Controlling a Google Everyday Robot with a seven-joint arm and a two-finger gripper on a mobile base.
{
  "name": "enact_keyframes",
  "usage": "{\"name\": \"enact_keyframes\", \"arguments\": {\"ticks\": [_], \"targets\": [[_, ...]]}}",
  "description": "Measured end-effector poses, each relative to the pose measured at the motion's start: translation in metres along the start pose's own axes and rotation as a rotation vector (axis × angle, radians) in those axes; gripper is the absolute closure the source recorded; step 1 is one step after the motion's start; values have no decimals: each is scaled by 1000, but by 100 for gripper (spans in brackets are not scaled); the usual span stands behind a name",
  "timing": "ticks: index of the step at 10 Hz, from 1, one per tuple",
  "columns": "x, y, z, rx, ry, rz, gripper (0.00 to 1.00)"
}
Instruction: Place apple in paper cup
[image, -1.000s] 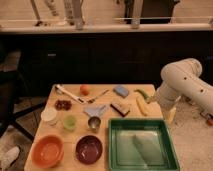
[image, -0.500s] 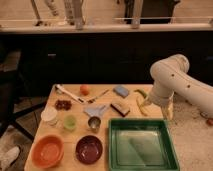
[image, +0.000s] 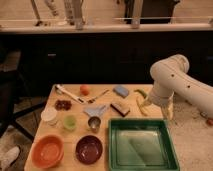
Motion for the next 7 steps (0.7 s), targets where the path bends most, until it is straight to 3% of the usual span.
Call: {"name": "enact_keyframes", "arguments": {"ticks": [5,7], "targets": [[-1,-78,22,35,4,-326,20],[2,-89,24,52,6,-379,20]]}}
